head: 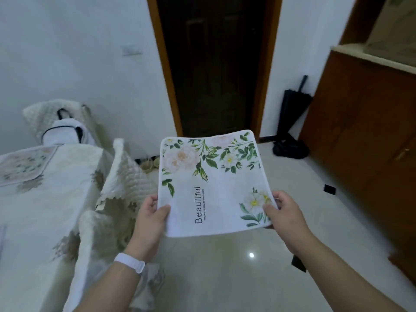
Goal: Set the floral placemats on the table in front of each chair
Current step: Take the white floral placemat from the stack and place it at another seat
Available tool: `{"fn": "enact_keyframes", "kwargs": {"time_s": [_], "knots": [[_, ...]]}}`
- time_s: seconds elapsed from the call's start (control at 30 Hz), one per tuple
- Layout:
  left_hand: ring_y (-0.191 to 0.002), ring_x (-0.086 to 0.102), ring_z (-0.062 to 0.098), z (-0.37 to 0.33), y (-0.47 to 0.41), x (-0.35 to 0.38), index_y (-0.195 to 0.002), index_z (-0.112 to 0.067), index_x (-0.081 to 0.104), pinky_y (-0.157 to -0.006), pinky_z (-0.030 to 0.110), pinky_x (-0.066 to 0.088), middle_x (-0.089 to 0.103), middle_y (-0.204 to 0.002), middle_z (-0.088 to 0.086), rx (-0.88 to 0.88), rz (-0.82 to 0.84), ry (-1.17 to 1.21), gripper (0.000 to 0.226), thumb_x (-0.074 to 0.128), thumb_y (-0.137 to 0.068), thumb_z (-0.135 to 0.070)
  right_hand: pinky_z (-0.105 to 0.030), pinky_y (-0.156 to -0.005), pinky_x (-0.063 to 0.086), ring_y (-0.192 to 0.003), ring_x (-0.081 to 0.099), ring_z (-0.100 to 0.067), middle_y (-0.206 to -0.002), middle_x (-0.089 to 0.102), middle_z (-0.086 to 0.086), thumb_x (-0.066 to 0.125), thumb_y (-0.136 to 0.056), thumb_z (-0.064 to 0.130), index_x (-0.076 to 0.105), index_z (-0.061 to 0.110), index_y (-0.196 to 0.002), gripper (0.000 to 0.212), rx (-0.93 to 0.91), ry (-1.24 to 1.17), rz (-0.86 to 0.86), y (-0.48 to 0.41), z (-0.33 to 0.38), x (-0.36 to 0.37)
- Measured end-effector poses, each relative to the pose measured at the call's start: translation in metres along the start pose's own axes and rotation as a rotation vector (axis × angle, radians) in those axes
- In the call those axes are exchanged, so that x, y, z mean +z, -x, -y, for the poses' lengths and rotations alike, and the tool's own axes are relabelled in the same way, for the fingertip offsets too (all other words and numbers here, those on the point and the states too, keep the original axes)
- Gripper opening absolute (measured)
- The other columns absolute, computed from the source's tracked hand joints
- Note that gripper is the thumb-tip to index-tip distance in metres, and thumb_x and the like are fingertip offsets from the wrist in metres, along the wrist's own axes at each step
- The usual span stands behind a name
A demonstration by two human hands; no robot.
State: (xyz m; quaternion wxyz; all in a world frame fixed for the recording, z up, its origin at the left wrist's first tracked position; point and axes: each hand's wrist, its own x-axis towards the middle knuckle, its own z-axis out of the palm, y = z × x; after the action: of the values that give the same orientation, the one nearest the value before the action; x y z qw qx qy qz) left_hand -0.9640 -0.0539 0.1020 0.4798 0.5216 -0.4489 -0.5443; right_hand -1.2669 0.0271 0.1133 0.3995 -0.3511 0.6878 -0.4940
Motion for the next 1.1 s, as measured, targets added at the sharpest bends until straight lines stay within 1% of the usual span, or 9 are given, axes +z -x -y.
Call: {"fn": "enact_keyframes", "kwargs": {"time_s": [0.2, 0.3, 0.4, 0.5, 0.6, 0.7, 0.8, 0.97, 1.1], "knots": [[-0.083, 0.072, 0.029, -0.01, -0.034, -0.039, -0.099, -0.017, 0.059, -0.067, 0.042, 0.058, 0.074, -0.099, 0.009, 0.041, -0.192, 0.014, 0.018, 0.054, -0.094, 0.0, -0.032, -0.053, 0.058, -0.069, 0.076, -0.021, -0.083, 0.077, 0.004, 0.055, -0.094, 0.001, 0.063, 0.022, -0.095, 0.023, -0.012, -0.019, 0.213, -0.069, 0.02, 0.061], [-0.089, 0.069, 0.034, -0.003, -0.057, -0.063, -0.104, -0.013, 0.058, -0.074, 0.048, 0.057, 0.072, -0.104, 0.012, 0.023, -0.286, 0.061, 0.018, 0.052, -0.094, 0.002, -0.039, -0.058, 0.062, -0.071, 0.076, -0.021, -0.085, 0.077, 0.005, 0.055, -0.095, 0.003, 0.063, 0.022, -0.095, 0.021, -0.011, 0.029, 0.288, -0.099, 0.029, 0.102], [-0.087, 0.07, 0.031, 0.006, -0.096, -0.082, -0.102, -0.011, 0.058, -0.071, 0.044, 0.058, 0.073, -0.103, 0.012, 0.014, -0.354, 0.103, 0.018, 0.051, -0.094, 0.004, -0.043, -0.061, 0.063, -0.071, 0.076, -0.02, -0.085, 0.077, 0.005, 0.054, -0.096, 0.003, 0.063, 0.021, -0.095, 0.02, -0.013, 0.079, 0.358, -0.134, 0.041, 0.146], [-0.087, 0.072, 0.032, 0.013, -0.141, -0.093, -0.102, -0.016, 0.059, -0.071, 0.047, 0.058, 0.074, -0.104, 0.012, -0.024, -0.366, 0.124, 0.022, 0.051, -0.094, 0.003, -0.046, -0.063, 0.064, -0.072, 0.075, -0.02, -0.085, 0.077, 0.005, 0.053, -0.096, 0.002, 0.062, 0.019, -0.095, 0.02, -0.015, 0.125, 0.366, -0.17, 0.057, 0.178], [-0.088, 0.071, 0.039, 0.013, -0.206, -0.115, -0.094, -0.026, 0.063, -0.075, 0.057, 0.057, 0.074, -0.102, 0.013, -0.031, -0.346, 0.144, 0.029, 0.052, -0.094, 0.0, -0.037, -0.054, 0.061, -0.071, 0.075, -0.02, -0.084, 0.077, 0.003, 0.053, -0.096, 0.001, 0.062, 0.017, -0.095, 0.019, -0.022, 0.151, 0.363, -0.217, 0.08, 0.222], [-0.079, 0.072, 0.03, 0.001, -0.26, -0.141, -0.084, -0.032, 0.065, -0.063, 0.044, 0.059, 0.075, -0.095, 0.006, -0.034, -0.377, 0.164, 0.037, 0.052, -0.094, 0.001, -0.034, -0.053, 0.06, -0.07, 0.075, -0.019, -0.084, 0.077, 0.002, 0.053, -0.095, 0.001, 0.062, 0.018, -0.095, 0.019, -0.031, 0.186, 0.363, -0.254, 0.107, 0.268], [-0.079, 0.072, 0.026, -0.018, -0.298, -0.179, -0.087, -0.029, 0.064, -0.059, 0.032, 0.057, 0.075, -0.095, 0.002, -0.008, -0.396, 0.162, 0.031, 0.053, -0.094, -0.001, -0.032, -0.052, 0.059, -0.07, 0.075, -0.017, -0.084, 0.077, 0.006, 0.053, -0.095, 0.001, 0.062, 0.02, -0.096, 0.021, -0.055, 0.213, 0.424, -0.28, 0.128, 0.32], [-0.074, 0.069, 0.032, -0.035, -0.324, -0.24, -0.091, -0.017, 0.06, -0.059, 0.04, 0.056, 0.074, -0.091, 0.014, -0.01, -0.535, 0.097, 0.024, 0.05, -0.091, 0.005, -0.045, -0.065, 0.063, -0.074, 0.076, -0.019, -0.085, 0.077, 0.001, 0.056, -0.091, 0.001, 0.064, 0.02, -0.092, 0.021, -0.043, 0.3, 0.558, -0.299, 0.142, 0.402], [-0.075, 0.072, 0.031, -0.038, -0.319, -0.29, -0.093, -0.02, 0.062, -0.058, 0.039, 0.057, 0.076, -0.09, 0.008, -0.036, -0.629, 0.036, 0.024, 0.051, -0.091, 0.002, -0.055, -0.074, 0.061, -0.079, 0.075, -0.023, -0.086, 0.076, 0.001, 0.056, -0.089, 0.003, 0.065, 0.022, -0.09, 0.021, -0.042, 0.356, 0.686, -0.3, 0.149, 0.464]]}}
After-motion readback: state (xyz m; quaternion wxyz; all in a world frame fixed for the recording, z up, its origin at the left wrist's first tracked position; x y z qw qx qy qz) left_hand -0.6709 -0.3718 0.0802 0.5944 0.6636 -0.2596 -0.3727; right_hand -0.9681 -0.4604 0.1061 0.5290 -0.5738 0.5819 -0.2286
